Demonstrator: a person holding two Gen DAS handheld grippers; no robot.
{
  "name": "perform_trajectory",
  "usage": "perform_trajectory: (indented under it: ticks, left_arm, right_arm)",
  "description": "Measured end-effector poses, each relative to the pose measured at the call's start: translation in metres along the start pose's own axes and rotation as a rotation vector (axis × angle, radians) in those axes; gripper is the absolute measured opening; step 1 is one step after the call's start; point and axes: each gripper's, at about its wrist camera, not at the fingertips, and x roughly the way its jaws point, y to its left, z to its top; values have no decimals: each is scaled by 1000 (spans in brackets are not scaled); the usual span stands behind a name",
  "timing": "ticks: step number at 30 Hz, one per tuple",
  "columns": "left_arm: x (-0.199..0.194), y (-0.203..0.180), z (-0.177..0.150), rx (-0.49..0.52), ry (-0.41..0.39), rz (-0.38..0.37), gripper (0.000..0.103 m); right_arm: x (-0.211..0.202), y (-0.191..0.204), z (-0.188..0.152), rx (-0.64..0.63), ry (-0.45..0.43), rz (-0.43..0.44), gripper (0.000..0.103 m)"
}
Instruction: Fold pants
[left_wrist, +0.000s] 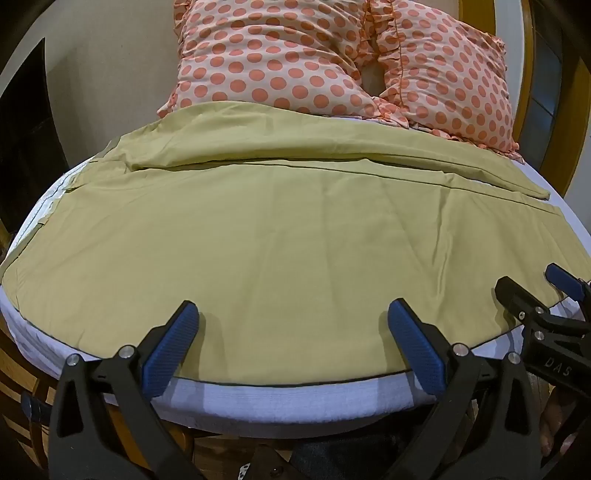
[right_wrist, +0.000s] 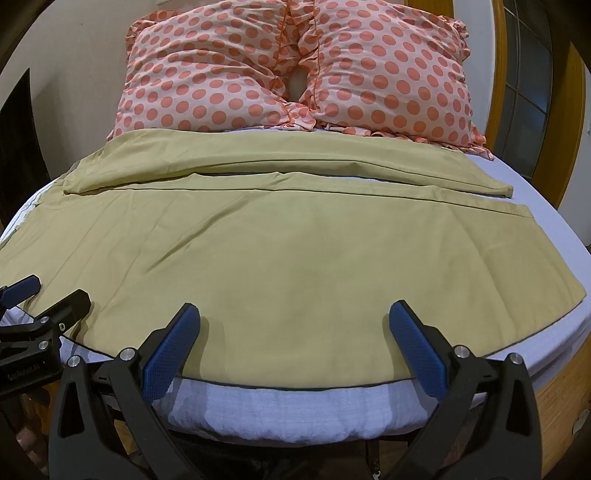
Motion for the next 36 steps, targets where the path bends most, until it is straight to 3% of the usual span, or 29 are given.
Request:
perform_trajectory:
  ticks: [36]
  left_arm:
    - [0,0,0,2,-11,3,101]
  right_arm:
    - [0,-1,-1,0,-4,0,102]
